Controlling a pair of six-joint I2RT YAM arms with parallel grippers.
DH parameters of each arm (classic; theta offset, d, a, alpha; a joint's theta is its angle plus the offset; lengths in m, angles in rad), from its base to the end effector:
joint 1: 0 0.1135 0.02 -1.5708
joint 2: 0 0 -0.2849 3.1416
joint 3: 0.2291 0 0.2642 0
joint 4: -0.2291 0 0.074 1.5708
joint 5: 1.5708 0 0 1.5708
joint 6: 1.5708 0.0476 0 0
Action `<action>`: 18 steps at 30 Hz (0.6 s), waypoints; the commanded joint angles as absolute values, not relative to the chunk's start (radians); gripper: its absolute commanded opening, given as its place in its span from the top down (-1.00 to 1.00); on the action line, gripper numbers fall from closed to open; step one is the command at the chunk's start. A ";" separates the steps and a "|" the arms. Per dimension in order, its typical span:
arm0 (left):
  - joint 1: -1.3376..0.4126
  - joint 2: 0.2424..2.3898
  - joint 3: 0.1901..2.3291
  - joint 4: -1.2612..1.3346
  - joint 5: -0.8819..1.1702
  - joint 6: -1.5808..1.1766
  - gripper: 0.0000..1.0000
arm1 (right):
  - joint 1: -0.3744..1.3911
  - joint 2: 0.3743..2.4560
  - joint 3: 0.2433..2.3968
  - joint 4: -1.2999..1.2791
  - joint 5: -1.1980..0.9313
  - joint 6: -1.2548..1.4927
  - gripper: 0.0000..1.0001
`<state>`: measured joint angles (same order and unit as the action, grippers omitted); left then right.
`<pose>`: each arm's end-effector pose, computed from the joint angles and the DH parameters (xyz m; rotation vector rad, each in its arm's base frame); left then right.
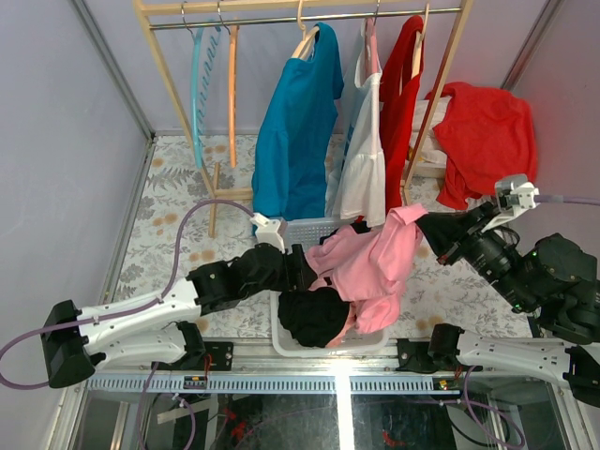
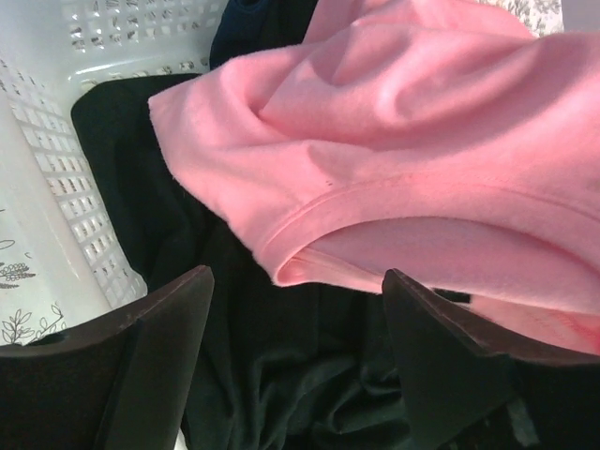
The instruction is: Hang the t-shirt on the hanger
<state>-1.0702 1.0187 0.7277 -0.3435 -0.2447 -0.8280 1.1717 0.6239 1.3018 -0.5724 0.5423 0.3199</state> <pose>0.1210 -0.1972 0.2685 0.1356 2.2954 -0.7790 0.0482 0.0510 0.5001 -0.1930 1.5215 0.8059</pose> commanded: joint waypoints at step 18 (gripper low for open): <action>-1.131 1.136 0.743 -0.086 -0.154 -0.714 -0.62 | 1.175 0.641 1.363 -0.475 0.576 0.262 1.00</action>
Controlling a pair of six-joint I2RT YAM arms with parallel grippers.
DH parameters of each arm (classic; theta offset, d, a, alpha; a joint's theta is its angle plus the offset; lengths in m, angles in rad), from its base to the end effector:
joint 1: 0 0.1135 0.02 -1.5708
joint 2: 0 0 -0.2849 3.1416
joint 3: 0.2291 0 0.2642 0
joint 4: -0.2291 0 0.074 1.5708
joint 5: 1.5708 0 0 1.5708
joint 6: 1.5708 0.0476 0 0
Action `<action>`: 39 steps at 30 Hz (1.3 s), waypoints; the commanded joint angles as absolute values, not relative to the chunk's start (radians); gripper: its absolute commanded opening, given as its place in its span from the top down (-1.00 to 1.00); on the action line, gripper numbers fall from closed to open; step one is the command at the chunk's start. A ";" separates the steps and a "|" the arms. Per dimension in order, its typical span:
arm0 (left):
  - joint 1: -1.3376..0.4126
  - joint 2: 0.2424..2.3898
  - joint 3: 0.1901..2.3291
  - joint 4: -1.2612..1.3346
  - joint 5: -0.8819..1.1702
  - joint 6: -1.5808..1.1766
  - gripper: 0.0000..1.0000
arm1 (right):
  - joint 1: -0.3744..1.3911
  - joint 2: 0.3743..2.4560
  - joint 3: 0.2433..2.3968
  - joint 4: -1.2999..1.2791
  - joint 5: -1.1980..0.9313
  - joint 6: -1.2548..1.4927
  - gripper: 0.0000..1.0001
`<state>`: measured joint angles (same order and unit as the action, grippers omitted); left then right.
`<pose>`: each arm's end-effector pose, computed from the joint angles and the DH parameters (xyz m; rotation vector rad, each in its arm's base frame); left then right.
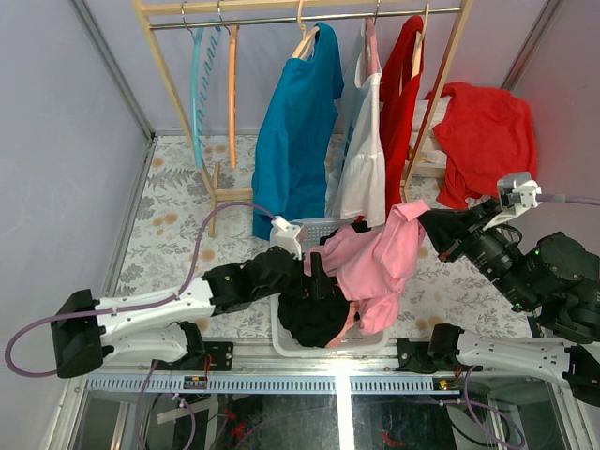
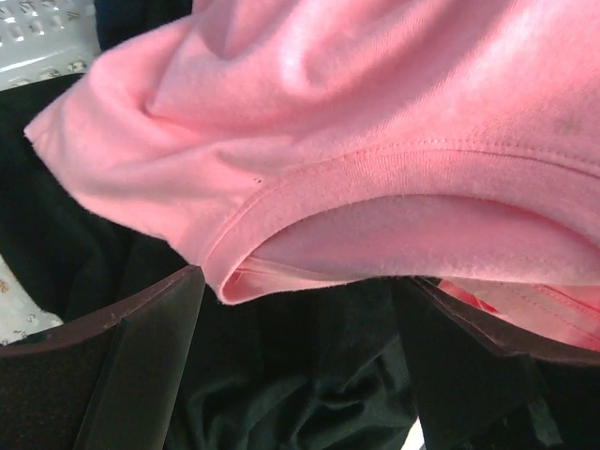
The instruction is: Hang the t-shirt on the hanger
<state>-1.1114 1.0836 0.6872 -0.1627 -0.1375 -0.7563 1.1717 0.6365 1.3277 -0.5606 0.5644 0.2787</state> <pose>0.1166 -0.2210 0.2570 0.3166 2.2556 -0.9204 0.0484 0.0492 0.5080 -0.1914 1.4960 0.7720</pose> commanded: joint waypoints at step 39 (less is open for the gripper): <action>-1.089 1.072 1.367 -0.661 -0.497 -0.564 1.00 | 1.175 0.526 1.238 -0.594 0.502 0.400 0.85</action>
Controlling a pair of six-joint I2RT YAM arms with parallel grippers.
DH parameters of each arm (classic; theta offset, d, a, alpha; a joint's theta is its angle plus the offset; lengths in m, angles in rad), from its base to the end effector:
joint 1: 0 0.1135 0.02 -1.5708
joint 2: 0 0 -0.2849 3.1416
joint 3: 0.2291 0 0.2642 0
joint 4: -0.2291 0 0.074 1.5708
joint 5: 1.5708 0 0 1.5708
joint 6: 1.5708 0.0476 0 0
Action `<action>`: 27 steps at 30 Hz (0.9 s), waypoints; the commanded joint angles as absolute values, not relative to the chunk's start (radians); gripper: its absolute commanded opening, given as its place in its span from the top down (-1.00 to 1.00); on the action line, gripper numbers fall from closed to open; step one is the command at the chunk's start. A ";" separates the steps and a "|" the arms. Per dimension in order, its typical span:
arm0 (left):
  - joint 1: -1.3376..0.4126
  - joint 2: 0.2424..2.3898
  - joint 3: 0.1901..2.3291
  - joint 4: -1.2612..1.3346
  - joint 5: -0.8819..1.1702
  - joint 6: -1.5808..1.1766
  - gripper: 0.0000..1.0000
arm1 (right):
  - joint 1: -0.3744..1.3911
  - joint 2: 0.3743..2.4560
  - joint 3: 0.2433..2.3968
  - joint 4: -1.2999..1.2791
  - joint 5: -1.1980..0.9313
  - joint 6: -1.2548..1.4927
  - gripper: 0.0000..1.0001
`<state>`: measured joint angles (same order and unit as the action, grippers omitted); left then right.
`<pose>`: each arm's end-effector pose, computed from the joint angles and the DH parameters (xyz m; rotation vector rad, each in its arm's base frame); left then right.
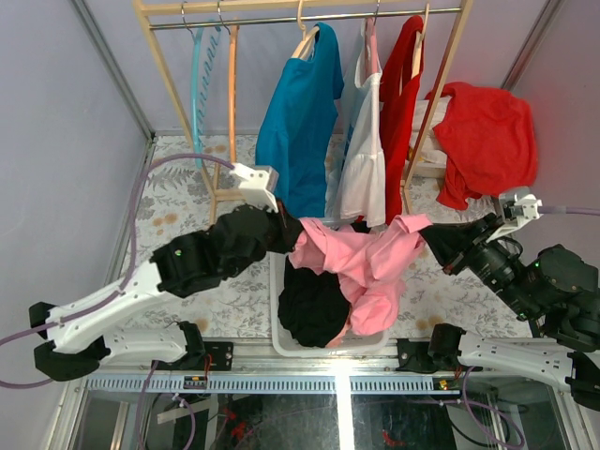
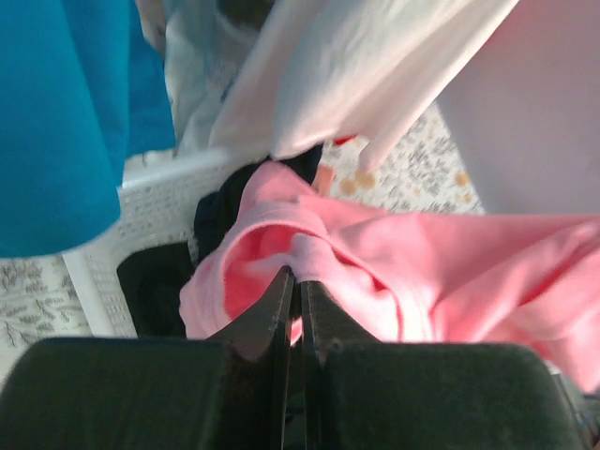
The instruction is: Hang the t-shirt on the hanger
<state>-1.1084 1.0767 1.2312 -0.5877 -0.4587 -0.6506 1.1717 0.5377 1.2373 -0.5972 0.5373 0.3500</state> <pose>0.1240 -0.2016 0.4142 0.1631 2.0156 -0.6874 0.0410 0.0346 0.4827 -0.1763 1.5297 0.8316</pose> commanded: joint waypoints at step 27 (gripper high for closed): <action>-1.077 1.289 2.022 -0.774 -0.111 -0.427 1.00 | 1.174 0.864 1.569 -0.582 0.112 0.345 -0.06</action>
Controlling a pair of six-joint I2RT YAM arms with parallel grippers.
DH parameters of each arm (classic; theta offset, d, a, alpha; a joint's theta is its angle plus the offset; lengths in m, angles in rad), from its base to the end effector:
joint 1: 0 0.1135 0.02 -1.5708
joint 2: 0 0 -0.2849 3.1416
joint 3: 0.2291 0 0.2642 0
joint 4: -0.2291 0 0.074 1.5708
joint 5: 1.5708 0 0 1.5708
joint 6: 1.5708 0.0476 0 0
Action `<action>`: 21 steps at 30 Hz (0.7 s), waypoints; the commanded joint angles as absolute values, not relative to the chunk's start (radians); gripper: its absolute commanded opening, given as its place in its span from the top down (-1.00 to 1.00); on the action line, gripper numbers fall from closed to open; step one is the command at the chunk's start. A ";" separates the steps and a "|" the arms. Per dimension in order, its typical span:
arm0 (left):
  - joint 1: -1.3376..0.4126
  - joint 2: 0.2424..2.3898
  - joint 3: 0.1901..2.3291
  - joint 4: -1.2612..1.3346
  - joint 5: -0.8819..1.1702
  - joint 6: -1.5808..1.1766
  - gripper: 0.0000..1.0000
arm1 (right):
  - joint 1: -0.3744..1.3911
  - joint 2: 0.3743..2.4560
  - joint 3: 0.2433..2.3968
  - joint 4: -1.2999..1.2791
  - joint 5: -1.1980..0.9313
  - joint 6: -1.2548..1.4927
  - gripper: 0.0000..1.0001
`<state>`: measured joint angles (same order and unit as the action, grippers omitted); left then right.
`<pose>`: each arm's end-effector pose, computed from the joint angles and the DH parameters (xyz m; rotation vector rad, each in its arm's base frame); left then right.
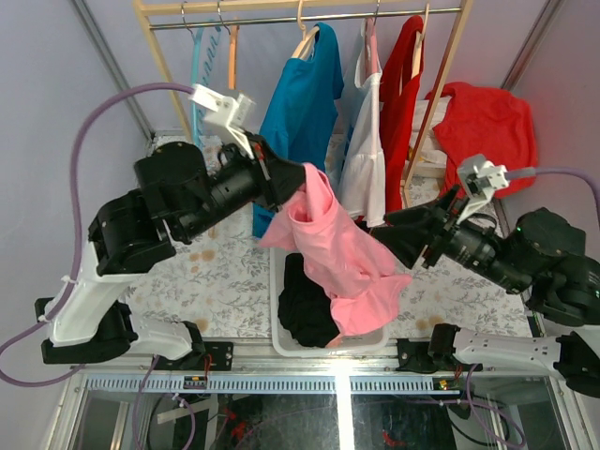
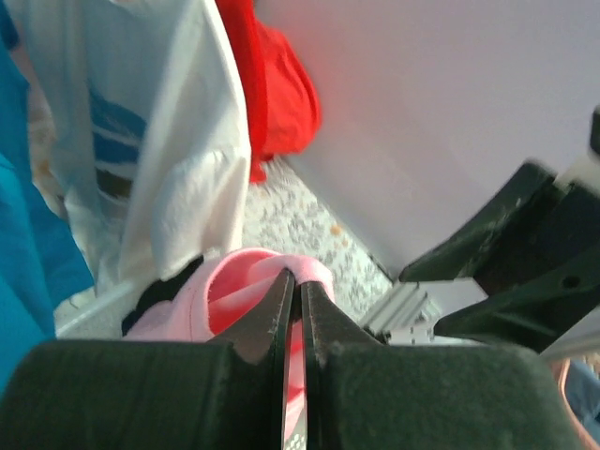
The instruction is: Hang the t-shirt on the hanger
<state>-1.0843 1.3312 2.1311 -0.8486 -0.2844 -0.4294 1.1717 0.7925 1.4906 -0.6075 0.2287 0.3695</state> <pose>0.1091 -0.1778 0.6108 0.3244 1.6691 -0.9265 0.0482 0.0865 0.5386 -0.4301 1.5186 1.0654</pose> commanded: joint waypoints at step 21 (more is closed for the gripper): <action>-1.092 1.092 1.462 -0.598 0.027 -0.528 1.00 | 1.175 1.002 1.426 -0.608 0.062 0.322 0.15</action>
